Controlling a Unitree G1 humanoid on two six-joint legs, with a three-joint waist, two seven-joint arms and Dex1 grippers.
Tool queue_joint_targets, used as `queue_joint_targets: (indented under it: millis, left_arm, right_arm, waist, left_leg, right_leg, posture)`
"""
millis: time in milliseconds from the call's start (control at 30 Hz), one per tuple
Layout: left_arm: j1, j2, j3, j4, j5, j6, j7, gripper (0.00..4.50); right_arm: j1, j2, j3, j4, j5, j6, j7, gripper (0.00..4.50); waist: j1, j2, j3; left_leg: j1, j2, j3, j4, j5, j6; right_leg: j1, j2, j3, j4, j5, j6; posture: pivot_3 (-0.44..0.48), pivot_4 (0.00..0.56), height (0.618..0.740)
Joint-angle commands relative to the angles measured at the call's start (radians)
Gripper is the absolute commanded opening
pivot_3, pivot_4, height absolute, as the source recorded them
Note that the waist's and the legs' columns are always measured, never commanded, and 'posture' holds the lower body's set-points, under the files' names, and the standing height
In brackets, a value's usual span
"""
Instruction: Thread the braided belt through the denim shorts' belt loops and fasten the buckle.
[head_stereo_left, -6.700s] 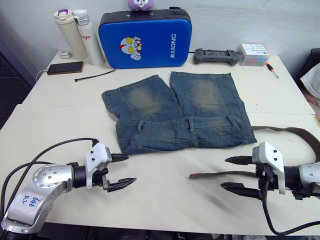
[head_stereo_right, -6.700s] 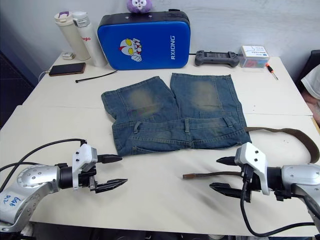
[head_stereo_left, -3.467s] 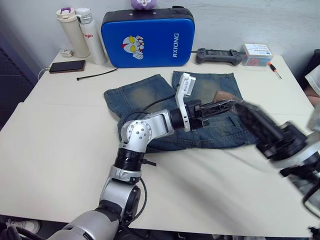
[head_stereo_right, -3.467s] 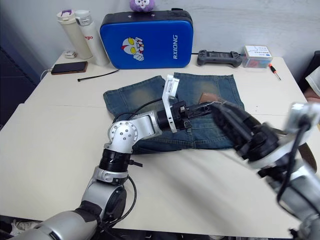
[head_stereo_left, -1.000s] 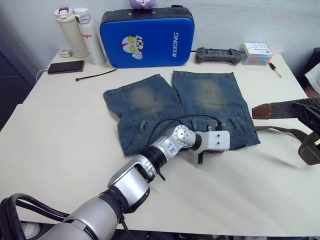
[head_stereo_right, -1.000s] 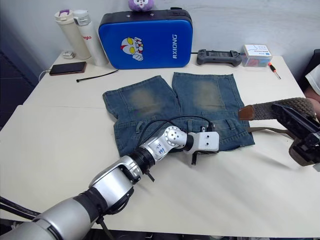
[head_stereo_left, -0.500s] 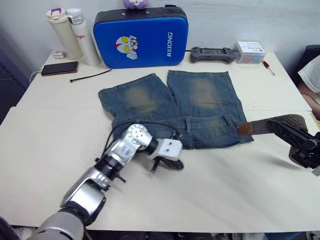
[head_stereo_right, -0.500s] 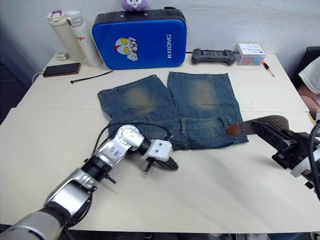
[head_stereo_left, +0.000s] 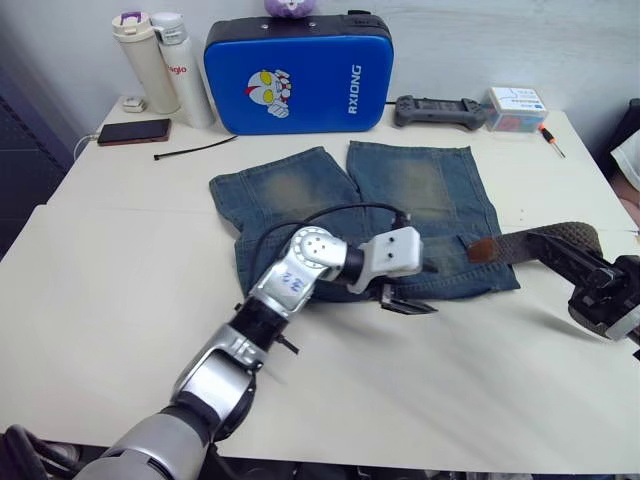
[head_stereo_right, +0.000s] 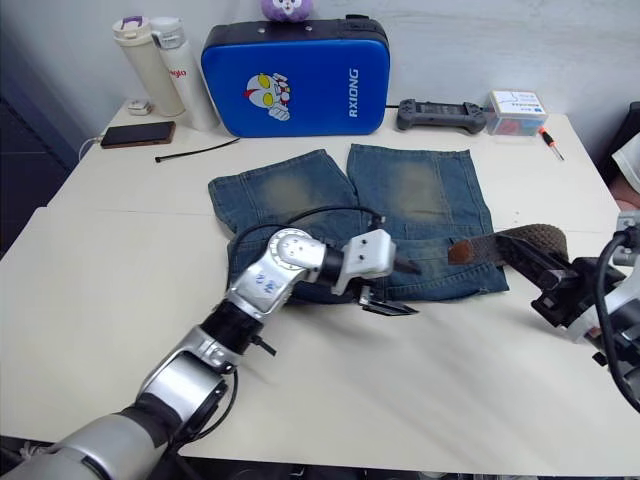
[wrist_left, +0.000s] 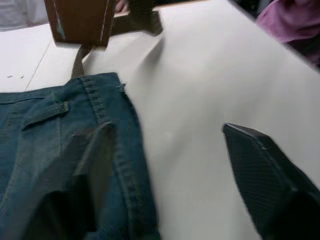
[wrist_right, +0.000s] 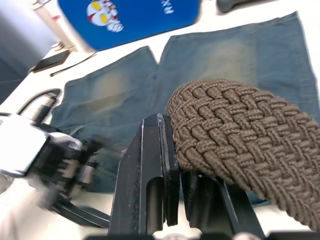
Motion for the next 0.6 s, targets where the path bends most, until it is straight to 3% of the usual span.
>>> queue_joint_targets:
  millis: [33, 200, 233, 300, 567, 600]
  left_arm:
    - [-0.068, -0.080, -0.024, 0.183, 0.072, -0.123, 0.103, 4.48]
    - [-0.126, -0.179, -0.057, 0.440, 0.169, -0.231, 0.228, 4.48]
    - [-0.132, -0.189, -0.066, 0.481, 0.189, -0.244, 0.244, 4.22]
    - [-0.146, -0.195, -0.088, 0.545, 0.235, -0.272, 0.270, 3.66]
    - [-0.137, -0.157, -0.065, 0.593, 0.243, -0.333, 0.260, 0.20]
    - [-0.134, -0.150, -0.062, 0.592, 0.246, -0.337, 0.259, 0.06]
  right_arm:
    - [0.002, 0.005, -0.087, -0.008, -0.013, -0.026, -0.030, 0.00]
    - [0.048, 0.003, -0.192, -0.015, -0.002, -0.010, -0.044, 0.00]
    - [0.056, 0.005, -0.206, -0.022, 0.004, -0.012, -0.049, 0.00]
    - [0.068, 0.007, -0.221, -0.029, 0.010, -0.015, -0.053, 0.00]
    - [0.081, 0.013, -0.210, -0.040, 0.010, -0.025, -0.053, 0.00]
    - [0.078, 0.011, -0.206, -0.037, 0.009, -0.025, -0.052, 0.00]
  waist:
    - [0.000, 0.000, 0.000]
    - [0.002, -0.002, 0.001]
    - [0.002, -0.002, 0.001]
    - [0.002, -0.003, 0.001]
    - [-0.005, -0.004, 0.001]
    - [-0.005, -0.004, 0.001]
  left_leg:
    - [0.000, 0.000, 0.001, 0.000, 0.000, 0.000]
    - [0.000, 0.000, 0.002, -0.001, -0.001, 0.002]
    - [0.000, 0.000, 0.002, -0.001, -0.001, 0.002]
    - [0.000, 0.000, 0.002, -0.001, -0.001, 0.002]
    - [0.002, 0.000, 0.006, -0.001, -0.005, 0.009]
    - [0.002, 0.000, 0.006, -0.001, -0.005, 0.009]
  right_leg:
    - [0.000, 0.000, 0.000, 0.000, 0.000, 0.000]
    - [0.000, 0.000, 0.001, -0.001, 0.000, 0.001]
    - [0.000, 0.000, 0.001, -0.001, 0.000, 0.001]
    - [-0.001, 0.000, 0.002, 0.000, 0.000, 0.001]
    - [0.000, 0.000, 0.007, 0.000, 0.002, 0.003]
    - [-0.001, 0.000, 0.007, 0.000, 0.002, 0.003]
  posture:
    - [0.000, 0.150, 0.740]
    - [0.000, 0.150, 0.740]
    - [0.000, 0.150, 0.740]
    - [0.000, 0.150, 0.740]
    - [0.000, 0.150, 0.740]
    - [0.000, 0.150, 0.740]
